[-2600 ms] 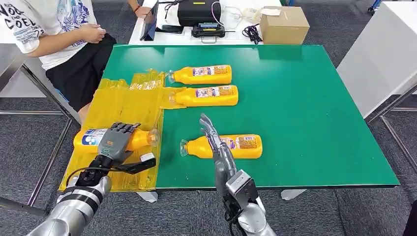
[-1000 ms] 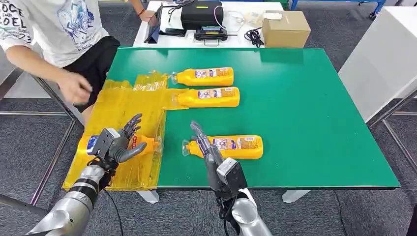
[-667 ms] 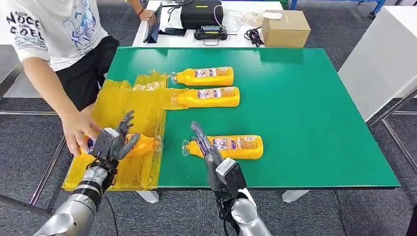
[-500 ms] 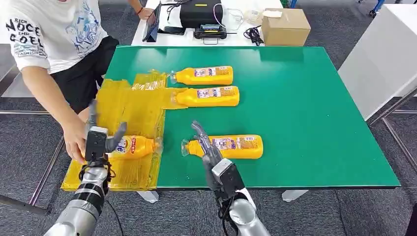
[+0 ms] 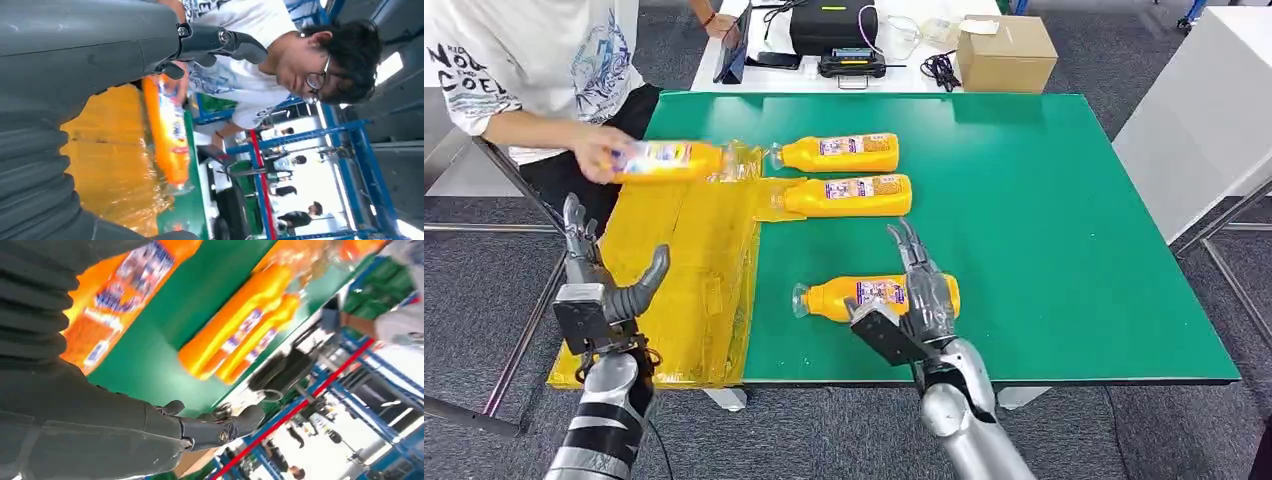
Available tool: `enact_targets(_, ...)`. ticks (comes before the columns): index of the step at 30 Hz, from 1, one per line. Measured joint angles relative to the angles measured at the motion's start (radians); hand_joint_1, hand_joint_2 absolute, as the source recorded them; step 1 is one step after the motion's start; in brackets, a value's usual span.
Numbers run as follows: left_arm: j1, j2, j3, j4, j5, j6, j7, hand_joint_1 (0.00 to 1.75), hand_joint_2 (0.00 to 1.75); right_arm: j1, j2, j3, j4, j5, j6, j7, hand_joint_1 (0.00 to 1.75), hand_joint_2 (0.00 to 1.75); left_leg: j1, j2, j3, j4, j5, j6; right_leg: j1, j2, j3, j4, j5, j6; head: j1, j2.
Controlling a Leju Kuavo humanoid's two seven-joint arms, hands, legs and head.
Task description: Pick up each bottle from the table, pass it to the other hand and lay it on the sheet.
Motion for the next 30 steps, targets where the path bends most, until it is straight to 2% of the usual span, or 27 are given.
enact_targets(3, 0.012, -0.006, 0.000, -0.024, 0.001, -0.001, 0.000, 0.00, 1.75, -0.007, -0.009, -0.006, 0.010, 0.006, 0.001, 0.007, 0.00, 1.75, 0.001, 0.000, 0.000, 0.000, 0.000, 0.000, 0.000, 0.000, 0.000, 0.000, 0.000, 0.000, 0.000, 0.000)
enact_targets(9, 0.033, -0.017, -0.003, -0.039, -0.023, -0.021, 0.000, 0.00, 1.75, -0.057, -0.023, -0.024, 0.084, 0.035, 0.044, 0.094, 0.00, 1.75, 0.001, 0.001, 0.000, 0.000, 0.000, 0.000, 0.000, 0.000, 0.000, 0.000, 0.000, 0.000, 0.000, 0.000)
enact_targets(16, 0.049, -0.019, -0.037, -0.039, -0.065, 0.080, 0.000, 0.00, 1.75, -0.150, -0.028, -0.048, 0.244, -0.024, 0.183, 0.147, 0.00, 1.75, 0.000, 0.001, -0.001, 0.000, 0.000, 0.000, 0.000, 0.000, 0.000, 0.000, 0.000, 0.000, 0.000, 0.000)
enact_targets(19, 0.055, -0.019, -0.058, -0.035, -0.075, 0.078, 0.000, 0.00, 1.75, -0.183, -0.032, -0.045, 0.303, -0.020, 0.249, 0.174, 0.00, 1.75, 0.000, 0.001, -0.001, 0.000, 0.000, 0.000, 0.000, 0.000, 0.000, 0.000, 0.000, 0.000, 0.000, 0.000)
enact_targets(25, 0.056, -0.019, -0.077, -0.022, -0.074, 0.068, 0.000, 0.00, 1.75, -0.240, -0.044, -0.021, 0.385, -0.013, 0.308, 0.185, 0.00, 1.75, 0.001, 0.002, -0.001, 0.000, 0.000, 0.000, 0.000, 0.000, -0.001, 0.000, 0.000, 0.000, 0.000, 0.000)
enact_targets(30, 0.049, -0.019, -0.091, 0.005, -0.064, 0.047, 0.000, 0.00, 1.75, -0.306, -0.065, 0.016, 0.454, -0.046, 0.416, 0.185, 0.00, 1.75, 0.000, 0.001, 0.000, 0.000, 0.000, 0.000, 0.000, 0.000, -0.001, 0.000, 0.000, 0.000, 0.000, 0.000)
